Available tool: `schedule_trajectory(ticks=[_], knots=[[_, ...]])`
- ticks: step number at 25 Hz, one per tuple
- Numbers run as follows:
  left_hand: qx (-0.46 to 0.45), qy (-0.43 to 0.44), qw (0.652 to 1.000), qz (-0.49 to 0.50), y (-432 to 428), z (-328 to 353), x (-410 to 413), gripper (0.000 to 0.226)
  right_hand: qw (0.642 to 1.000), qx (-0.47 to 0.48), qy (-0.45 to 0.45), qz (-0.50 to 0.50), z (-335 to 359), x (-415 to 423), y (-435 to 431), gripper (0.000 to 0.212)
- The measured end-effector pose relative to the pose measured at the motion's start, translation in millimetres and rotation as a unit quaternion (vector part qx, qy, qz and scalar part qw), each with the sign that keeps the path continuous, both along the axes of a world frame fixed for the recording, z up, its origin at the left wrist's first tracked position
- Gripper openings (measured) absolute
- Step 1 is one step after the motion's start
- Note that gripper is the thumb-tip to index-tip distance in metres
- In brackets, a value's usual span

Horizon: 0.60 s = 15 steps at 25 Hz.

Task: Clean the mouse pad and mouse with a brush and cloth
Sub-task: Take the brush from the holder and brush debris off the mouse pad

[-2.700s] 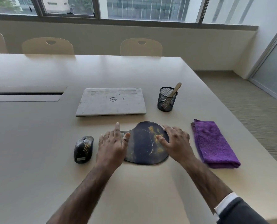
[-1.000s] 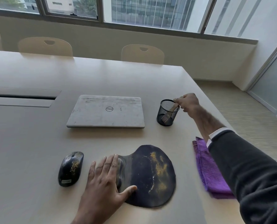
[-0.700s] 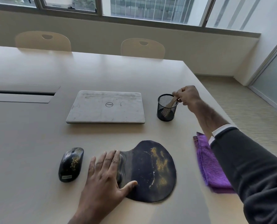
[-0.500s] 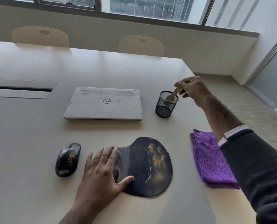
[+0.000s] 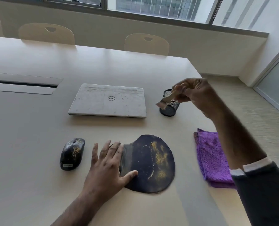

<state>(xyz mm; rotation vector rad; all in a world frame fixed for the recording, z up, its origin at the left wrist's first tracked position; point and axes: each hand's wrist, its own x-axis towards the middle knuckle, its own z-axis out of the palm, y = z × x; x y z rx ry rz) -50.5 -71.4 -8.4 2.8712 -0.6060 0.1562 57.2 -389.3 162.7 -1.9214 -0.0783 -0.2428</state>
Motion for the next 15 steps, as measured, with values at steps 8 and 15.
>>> schedule_trajectory(ticks=[8,15], knots=[[0.031,0.039,0.998,-0.050,-20.7,24.8,12.8,0.100,0.988,-0.097,0.091,0.078,-68.2,-32.3,52.0,0.006],[0.060,0.059,0.996,-0.041,-21.3,18.5,14.2,0.106,0.988,-0.101,0.101,0.066,-75.6,-56.6,65.9,0.007]])
